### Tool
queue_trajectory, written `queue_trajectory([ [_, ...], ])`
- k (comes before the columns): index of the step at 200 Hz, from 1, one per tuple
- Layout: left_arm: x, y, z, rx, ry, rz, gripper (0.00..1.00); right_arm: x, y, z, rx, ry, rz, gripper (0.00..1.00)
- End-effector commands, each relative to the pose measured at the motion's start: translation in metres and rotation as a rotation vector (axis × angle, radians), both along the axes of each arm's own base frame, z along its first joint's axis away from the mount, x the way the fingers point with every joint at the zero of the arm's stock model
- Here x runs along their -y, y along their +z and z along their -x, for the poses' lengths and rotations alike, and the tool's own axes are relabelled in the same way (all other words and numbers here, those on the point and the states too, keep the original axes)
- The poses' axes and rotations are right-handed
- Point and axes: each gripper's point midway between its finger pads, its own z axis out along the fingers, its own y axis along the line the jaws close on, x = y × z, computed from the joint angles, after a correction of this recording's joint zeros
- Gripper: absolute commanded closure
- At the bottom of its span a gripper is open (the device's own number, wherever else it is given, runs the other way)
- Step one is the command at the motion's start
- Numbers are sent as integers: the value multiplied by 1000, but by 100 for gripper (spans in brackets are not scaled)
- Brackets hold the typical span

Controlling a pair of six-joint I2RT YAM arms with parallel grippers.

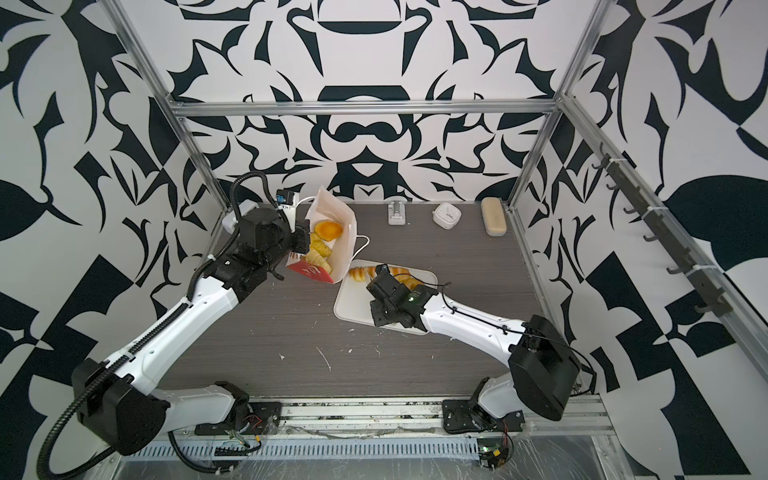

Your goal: Take the fake bread out of the paper bag

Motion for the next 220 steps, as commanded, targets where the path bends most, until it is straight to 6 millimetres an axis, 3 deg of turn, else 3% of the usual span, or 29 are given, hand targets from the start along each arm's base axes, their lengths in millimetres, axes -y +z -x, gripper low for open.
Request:
queue_trajectory([
  [1, -3, 12, -2, 39, 18, 21, 100, -26, 39, 4, 67, 48, -133, 86],
  [21, -4, 13, -3, 43, 22, 21, 100, -36, 37, 12, 50, 75, -161, 86],
  [88, -5, 13, -3, 44, 29, 17, 100, -57, 2, 38, -68, 139, -184, 88],
  [139, -5, 11, -3, 40, 28, 12, 100, -55, 9, 42, -51, 144, -173, 89],
  [169, -5, 9, -2, 31, 20, 7, 100, -22, 34, 44, 17, 88, -126, 90],
  [196, 1, 8, 0, 22, -9, 26, 100, 18, 74, 50, 104, 24, -129, 90],
  [199, 5, -4, -5, -6, -14, 18, 100, 25, 80, 48, 131, 1, -118, 90],
  [220, 14, -13, -7, -32, -46, 50, 100, 44, 114, 51, 193, -18, -140, 90],
])
